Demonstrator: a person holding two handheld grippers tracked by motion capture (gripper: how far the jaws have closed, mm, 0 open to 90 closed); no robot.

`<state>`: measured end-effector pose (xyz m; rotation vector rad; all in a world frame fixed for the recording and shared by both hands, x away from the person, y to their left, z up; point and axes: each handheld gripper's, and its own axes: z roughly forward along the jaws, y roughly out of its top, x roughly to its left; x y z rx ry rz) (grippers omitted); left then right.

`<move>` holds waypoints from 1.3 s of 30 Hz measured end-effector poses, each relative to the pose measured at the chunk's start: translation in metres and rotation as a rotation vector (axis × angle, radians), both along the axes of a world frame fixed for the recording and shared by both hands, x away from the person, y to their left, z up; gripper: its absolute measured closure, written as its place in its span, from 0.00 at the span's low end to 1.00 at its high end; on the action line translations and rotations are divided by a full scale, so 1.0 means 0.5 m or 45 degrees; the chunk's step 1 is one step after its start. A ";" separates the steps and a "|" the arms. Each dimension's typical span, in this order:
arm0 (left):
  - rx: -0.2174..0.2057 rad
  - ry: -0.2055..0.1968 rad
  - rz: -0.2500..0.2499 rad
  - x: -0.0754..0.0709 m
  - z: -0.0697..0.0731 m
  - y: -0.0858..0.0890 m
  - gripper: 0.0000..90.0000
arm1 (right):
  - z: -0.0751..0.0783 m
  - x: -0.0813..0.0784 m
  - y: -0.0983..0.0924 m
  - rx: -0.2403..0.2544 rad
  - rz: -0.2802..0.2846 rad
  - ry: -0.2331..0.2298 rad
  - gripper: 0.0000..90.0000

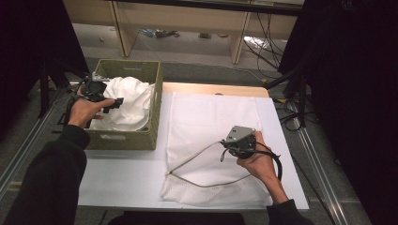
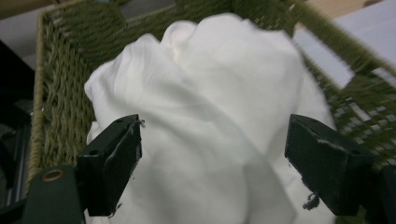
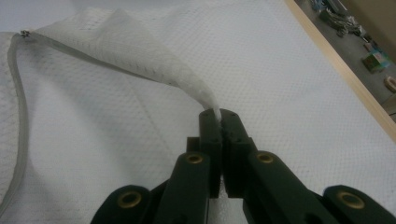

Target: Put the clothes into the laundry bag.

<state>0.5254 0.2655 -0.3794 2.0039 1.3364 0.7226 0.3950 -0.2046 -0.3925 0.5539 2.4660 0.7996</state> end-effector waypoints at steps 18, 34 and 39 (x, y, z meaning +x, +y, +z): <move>-0.035 0.284 -0.026 0.097 -0.147 -0.022 0.52 | -0.014 -0.002 0.002 -0.020 0.073 0.004 0.99; 0.017 0.166 -0.167 0.076 -0.122 -0.044 0.13 | -0.020 0.005 0.007 -0.028 0.094 0.029 0.99; -0.061 0.317 -0.103 0.092 -0.151 -0.037 0.00 | -0.022 0.002 0.012 -0.043 0.092 0.025 0.99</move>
